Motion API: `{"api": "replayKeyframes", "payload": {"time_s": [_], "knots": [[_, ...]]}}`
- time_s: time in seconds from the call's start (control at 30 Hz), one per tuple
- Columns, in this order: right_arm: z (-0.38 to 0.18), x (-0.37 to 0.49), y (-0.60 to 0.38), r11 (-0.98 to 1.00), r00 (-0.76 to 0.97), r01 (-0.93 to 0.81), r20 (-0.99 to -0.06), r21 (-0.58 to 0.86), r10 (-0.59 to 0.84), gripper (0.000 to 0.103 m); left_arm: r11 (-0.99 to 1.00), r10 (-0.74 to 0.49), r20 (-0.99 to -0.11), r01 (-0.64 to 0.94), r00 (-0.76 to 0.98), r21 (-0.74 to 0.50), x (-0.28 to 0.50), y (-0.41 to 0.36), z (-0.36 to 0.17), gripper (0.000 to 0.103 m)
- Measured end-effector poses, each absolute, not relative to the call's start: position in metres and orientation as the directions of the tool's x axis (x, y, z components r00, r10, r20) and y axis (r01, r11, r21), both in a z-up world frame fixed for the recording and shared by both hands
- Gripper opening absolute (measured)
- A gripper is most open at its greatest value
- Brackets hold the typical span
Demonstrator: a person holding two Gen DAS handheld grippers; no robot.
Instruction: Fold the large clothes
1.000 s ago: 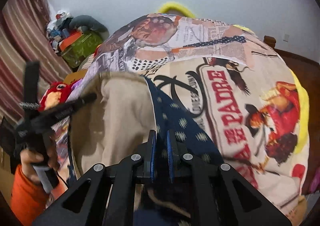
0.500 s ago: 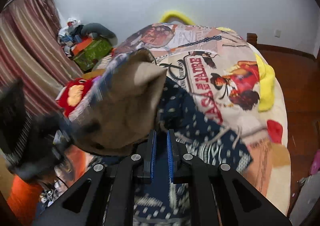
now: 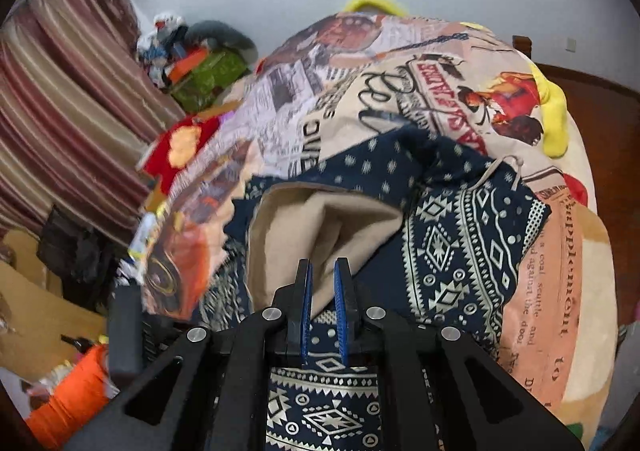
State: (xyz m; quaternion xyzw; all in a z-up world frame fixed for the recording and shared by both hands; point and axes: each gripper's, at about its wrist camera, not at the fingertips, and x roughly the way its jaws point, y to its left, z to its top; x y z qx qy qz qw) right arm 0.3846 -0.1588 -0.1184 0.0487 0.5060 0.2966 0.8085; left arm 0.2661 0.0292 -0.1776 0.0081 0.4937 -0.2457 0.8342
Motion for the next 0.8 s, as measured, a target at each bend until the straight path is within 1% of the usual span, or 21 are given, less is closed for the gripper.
{"api": "replayKeyframes", "payload": {"time_s": [0.03, 0.07, 0.17, 0.27, 0.43, 0.47, 0.5, 0.53, 0.57, 0.6, 0.63, 0.7, 0.8], "knots": [[-0.12, 0.382, -0.154, 0.825, 0.318, -0.441, -0.799, 0.352, 0.511, 0.007, 0.888, -0.408, -0.815, 0.387, 0.412, -0.249, 0.268, 0.039, -0.172, 0.058], [-0.122, 0.38, -0.151, 0.83, 0.329, -0.45, -0.803, 0.329, 0.497, 0.007, 0.896, -0.412, -0.798, 0.354, 0.439, -0.268, 0.27, 0.049, -0.165, 0.059], [-0.124, 0.372, -0.147, 0.848, 0.397, -0.462, -0.794, 0.26, 0.46, 0.007, 0.918, -0.391, -0.779, 0.272, 0.489, -0.29, 0.284, 0.067, -0.15, 0.061], [-0.126, 0.368, -0.146, 0.854, 0.438, -0.473, -0.782, 0.217, 0.442, 0.007, 0.942, -0.334, -0.783, 0.168, 0.525, -0.289, 0.316, 0.078, -0.149, 0.061], [-0.129, 0.359, -0.145, 0.851, 0.472, -0.506, -0.781, 0.141, 0.41, 0.007, 0.93, -0.351, -0.785, 0.097, 0.51, -0.353, 0.36, 0.072, -0.169, 0.061], [-0.13, 0.357, -0.146, 0.851, 0.474, -0.51, -0.784, 0.127, 0.401, 0.007, 0.932, -0.348, -0.79, 0.096, 0.505, -0.349, 0.364, 0.07, -0.171, 0.058], [-0.132, 0.356, -0.147, 0.851, 0.474, -0.511, -0.785, 0.124, 0.399, 0.007, 0.938, -0.333, -0.8, 0.093, 0.499, -0.333, 0.37, 0.064, -0.175, 0.045], [-0.133, 0.355, -0.15, 0.852, 0.471, -0.508, -0.787, 0.127, 0.399, 0.007, 0.947, -0.311, -0.814, 0.092, 0.49, -0.307, 0.376, 0.059, -0.177, 0.028], [-0.135, 0.354, -0.152, 0.854, 0.469, -0.503, -0.787, 0.134, 0.4, 0.007, 0.961, -0.271, -0.833, 0.09, 0.482, -0.261, 0.38, 0.053, -0.18, 0.021], [-0.136, 0.353, -0.155, 0.856, 0.468, -0.498, -0.788, 0.141, 0.401, 0.007, 0.974, -0.226, -0.842, 0.095, 0.489, -0.206, 0.382, 0.045, -0.181, 0.011], [-0.137, 0.352, -0.159, 0.859, 0.467, -0.489, -0.787, 0.149, 0.403, 0.007, 0.981, -0.196, -0.841, 0.115, 0.504, -0.159, 0.382, 0.037, -0.179, 0.005], [-0.138, 0.349, -0.165, 0.864, 0.472, -0.48, -0.786, 0.151, 0.4, 0.007, 0.979, -0.189, -0.824, 0.167, 0.534, -0.116, 0.376, 0.023, -0.169, 0.004], [-0.136, 0.342, -0.175, 0.879, 0.499, -0.458, -0.781, 0.13, 0.375, 0.007, 0.956, -0.251, -0.777, 0.274, 0.578, -0.106, 0.359, -0.005, -0.145, 0.004]]}}
